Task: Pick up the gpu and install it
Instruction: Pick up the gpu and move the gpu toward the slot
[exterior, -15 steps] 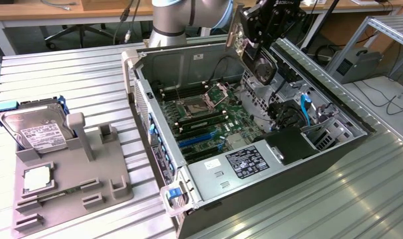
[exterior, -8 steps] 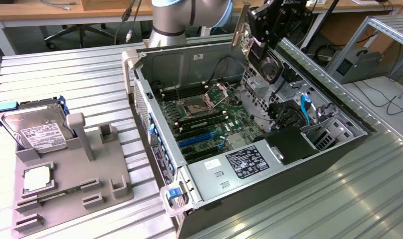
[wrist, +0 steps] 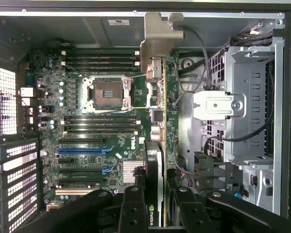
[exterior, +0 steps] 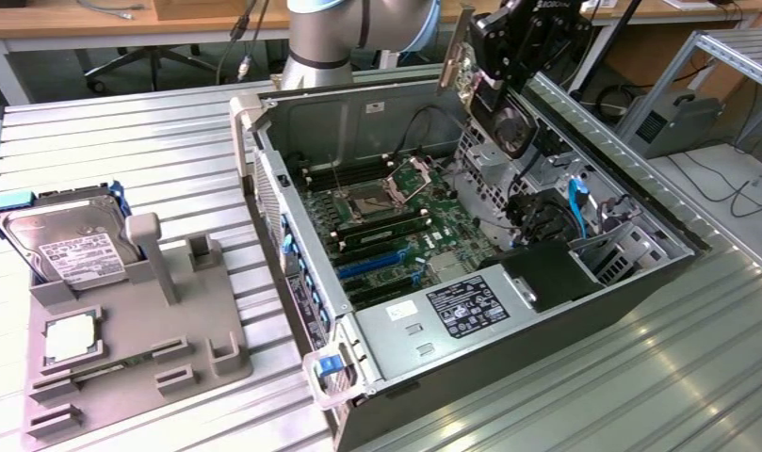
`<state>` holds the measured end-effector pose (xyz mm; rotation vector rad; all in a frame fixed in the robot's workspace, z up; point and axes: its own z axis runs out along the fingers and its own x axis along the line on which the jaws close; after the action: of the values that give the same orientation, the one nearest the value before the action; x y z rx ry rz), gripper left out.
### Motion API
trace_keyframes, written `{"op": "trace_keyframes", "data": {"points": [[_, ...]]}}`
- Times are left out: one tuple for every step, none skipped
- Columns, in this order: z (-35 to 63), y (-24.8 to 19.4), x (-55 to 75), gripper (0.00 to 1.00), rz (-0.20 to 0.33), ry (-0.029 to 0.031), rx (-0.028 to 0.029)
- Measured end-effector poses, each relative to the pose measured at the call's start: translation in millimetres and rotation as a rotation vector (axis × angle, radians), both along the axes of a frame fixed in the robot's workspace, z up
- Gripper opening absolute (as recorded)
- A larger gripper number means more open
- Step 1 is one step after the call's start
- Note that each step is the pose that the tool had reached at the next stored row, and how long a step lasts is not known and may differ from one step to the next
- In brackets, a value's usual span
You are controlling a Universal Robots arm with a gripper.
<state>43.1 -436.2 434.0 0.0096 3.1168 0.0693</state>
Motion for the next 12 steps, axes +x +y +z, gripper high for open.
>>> {"op": "trace_keyframes", "data": {"points": [[0.0,0.0,0.1,0.27,-0.001,0.0000,-0.0001],[0.0,0.0,0.3,0.27,-0.001,0.0000,-0.0001],[0.0,0.0,0.3,0.27,-0.001,0.0000,-0.0001],[0.0,0.0,0.3,0.27,-0.001,0.0001,-0.0001],[0.1,0.0,0.4,0.27,-0.001,0.0000,-0.0001],[0.0,0.0,0.4,0.27,-0.001,0.0000,-0.0001],[0.1,0.0,0.3,0.27,-0.001,0.0000,-0.0001],[0.0,0.0,0.7,0.27,-0.001,0.0001,-0.0001],[0.0,0.0,1.4,0.27,-0.001,0.0000,-0.0001],[0.0,0.0,1.4,0.27,-0.001,0.0000,0.0000],[0.0,0.0,1.5,0.27,-0.001,0.0000,-0.0001],[0.1,0.0,1.5,0.27,-0.001,0.0000,-0.0001]]}}
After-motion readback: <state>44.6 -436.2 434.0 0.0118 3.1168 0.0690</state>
